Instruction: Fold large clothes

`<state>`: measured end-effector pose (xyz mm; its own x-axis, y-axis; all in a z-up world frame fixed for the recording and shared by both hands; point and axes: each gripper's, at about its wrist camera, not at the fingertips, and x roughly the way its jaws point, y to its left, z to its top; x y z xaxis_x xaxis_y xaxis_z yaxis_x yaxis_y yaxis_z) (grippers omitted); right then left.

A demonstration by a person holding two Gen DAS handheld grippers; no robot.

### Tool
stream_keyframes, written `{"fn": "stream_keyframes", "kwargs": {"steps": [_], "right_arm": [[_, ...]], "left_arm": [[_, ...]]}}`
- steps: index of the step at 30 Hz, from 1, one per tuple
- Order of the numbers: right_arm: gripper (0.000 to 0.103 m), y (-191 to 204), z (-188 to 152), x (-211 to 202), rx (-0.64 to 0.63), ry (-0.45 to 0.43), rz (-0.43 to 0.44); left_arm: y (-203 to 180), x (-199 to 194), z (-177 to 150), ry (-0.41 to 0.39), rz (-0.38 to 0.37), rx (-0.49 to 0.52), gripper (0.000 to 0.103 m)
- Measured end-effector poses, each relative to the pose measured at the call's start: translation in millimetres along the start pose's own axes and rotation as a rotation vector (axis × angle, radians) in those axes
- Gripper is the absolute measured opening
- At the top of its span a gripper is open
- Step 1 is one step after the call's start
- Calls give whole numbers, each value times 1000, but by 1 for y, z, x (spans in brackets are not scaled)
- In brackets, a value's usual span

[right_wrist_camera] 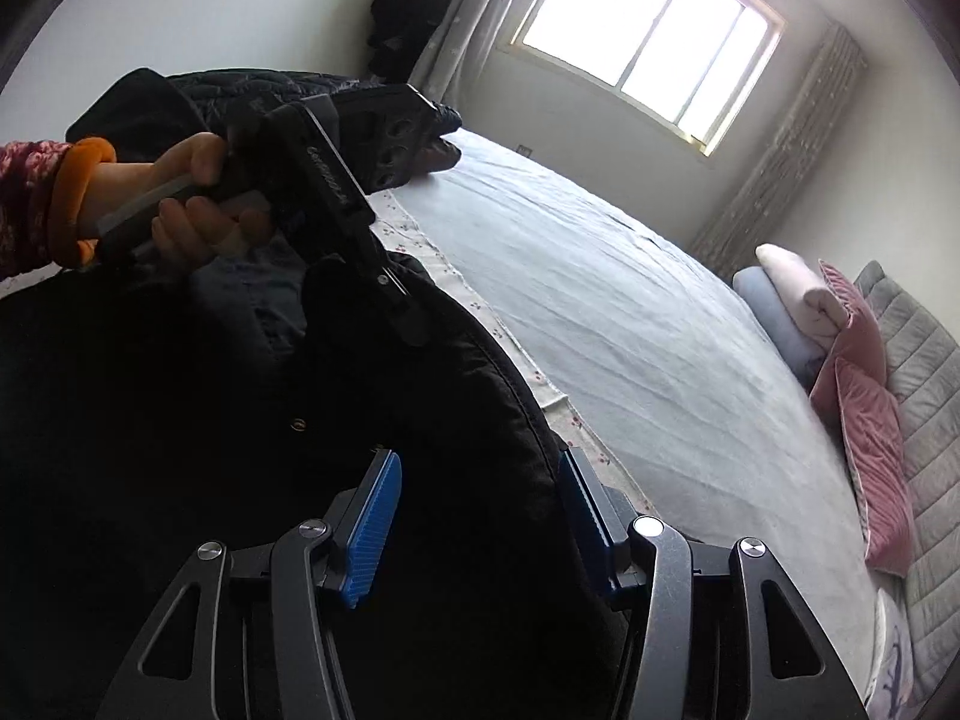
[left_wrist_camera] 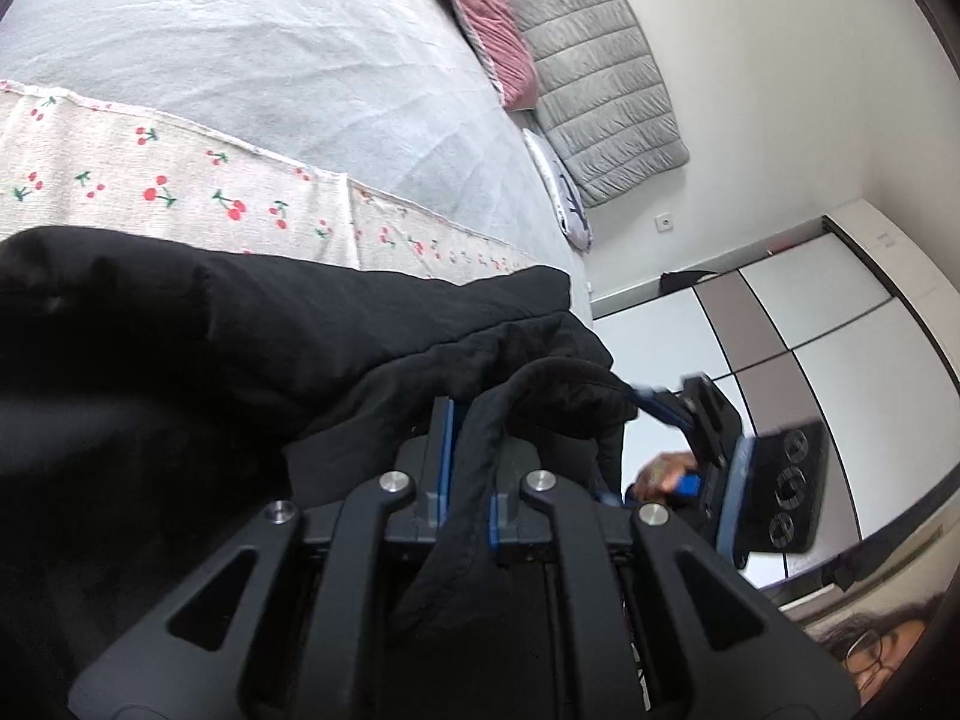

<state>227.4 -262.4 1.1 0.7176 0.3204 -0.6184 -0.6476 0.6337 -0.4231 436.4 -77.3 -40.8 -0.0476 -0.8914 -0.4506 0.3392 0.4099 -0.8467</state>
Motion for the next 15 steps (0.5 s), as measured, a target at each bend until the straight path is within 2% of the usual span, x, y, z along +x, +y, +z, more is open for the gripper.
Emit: {"fn": "stream_keyframes", "kwargs": {"steps": [3,4,8,11,13,15], "right_arm": [[58,10,3,-11,-25,-40,51],[61,12,5,-4,-33,-26,51],[61,-1,-8,24,-56,96,0],[61,-31,-20,32,50,125,41],[61,-51,-26,43,138,145,91],[61,-64,-32,54,201,165,130]], "left_arm": [[3,1,2,0,5,-21,9],[4,1,1,2,6,-21,9],[1,-1,0,17,23,-23,9],[0,0,1,25,40,-30,11],[-2,-2,2,13,68,-35,18],[-8,-7,3,-13,120,-26,29]]}}
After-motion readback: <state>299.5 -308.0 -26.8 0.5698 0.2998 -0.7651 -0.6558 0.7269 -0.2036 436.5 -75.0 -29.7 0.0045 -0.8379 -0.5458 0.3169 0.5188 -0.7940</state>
